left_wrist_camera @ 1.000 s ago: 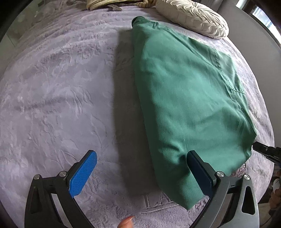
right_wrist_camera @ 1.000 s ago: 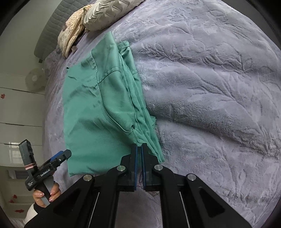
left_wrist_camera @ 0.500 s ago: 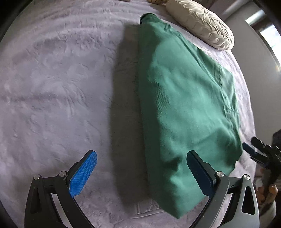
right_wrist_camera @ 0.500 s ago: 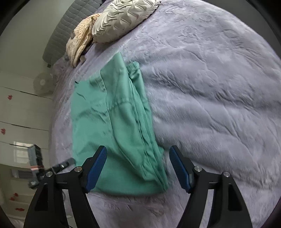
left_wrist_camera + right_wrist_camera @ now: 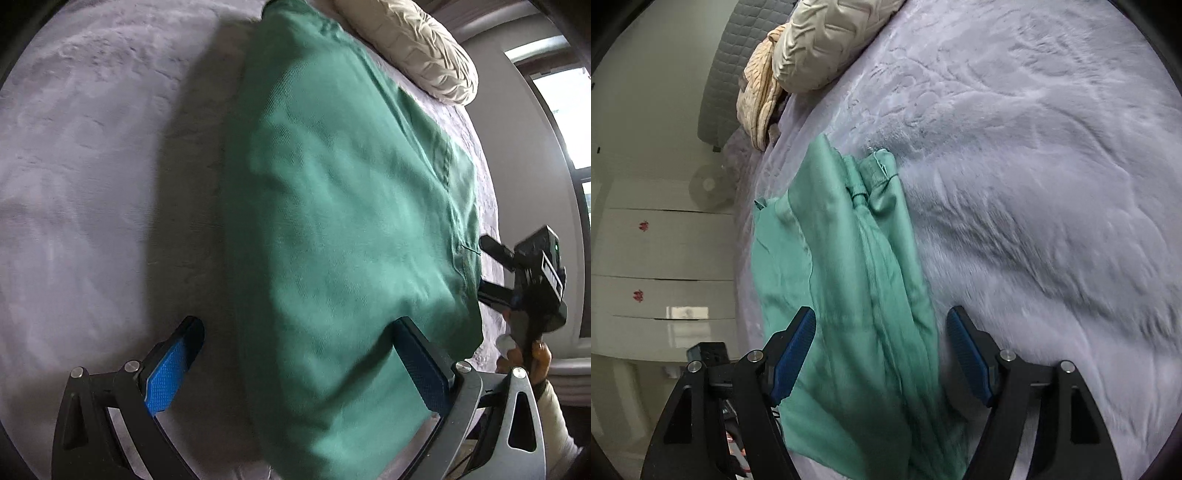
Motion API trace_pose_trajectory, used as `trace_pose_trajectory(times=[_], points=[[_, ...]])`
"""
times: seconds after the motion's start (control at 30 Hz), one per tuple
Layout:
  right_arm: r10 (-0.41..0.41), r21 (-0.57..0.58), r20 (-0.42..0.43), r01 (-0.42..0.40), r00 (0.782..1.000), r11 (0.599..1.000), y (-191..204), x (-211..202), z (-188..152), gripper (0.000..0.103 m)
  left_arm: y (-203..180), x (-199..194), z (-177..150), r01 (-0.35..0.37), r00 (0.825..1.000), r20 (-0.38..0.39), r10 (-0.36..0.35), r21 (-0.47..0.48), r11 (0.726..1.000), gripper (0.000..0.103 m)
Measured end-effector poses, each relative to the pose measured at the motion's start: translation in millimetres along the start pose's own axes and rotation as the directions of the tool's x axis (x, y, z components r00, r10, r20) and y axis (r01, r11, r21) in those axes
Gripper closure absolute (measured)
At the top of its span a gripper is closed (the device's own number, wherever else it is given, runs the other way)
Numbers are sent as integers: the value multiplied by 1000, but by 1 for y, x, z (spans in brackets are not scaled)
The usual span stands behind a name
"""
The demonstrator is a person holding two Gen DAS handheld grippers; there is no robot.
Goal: Fold large clothes
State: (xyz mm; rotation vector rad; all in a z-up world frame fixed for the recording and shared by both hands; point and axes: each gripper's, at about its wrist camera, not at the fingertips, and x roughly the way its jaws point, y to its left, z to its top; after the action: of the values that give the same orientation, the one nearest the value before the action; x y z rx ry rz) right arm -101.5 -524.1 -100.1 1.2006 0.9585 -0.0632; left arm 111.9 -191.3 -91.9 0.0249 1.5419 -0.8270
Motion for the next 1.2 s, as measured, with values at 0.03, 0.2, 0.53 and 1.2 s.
trace_pose_trajectory(times=[0.03, 0.2, 0.53, 1.2], points=[[4, -5, -8, -4, 1000, 1000, 0, 4, 4, 26, -1, 3, 2, 2, 1000, 0, -2, 4, 1000, 1], [24, -41, -44, -26, 999, 999, 6, 23, 25, 26, -10, 13, 12, 6, 1000, 0, -6, 31, 999, 1], [100, -167, -127, -121, 987, 978, 44, 53, 38, 17, -23, 30, 23, 0, 1000, -2, 0, 86, 996, 1], [78, -108, -90, -88, 993, 990, 61, 62, 28, 82, -56, -6, 25, -22, 996, 85, 5, 205, 979, 55]])
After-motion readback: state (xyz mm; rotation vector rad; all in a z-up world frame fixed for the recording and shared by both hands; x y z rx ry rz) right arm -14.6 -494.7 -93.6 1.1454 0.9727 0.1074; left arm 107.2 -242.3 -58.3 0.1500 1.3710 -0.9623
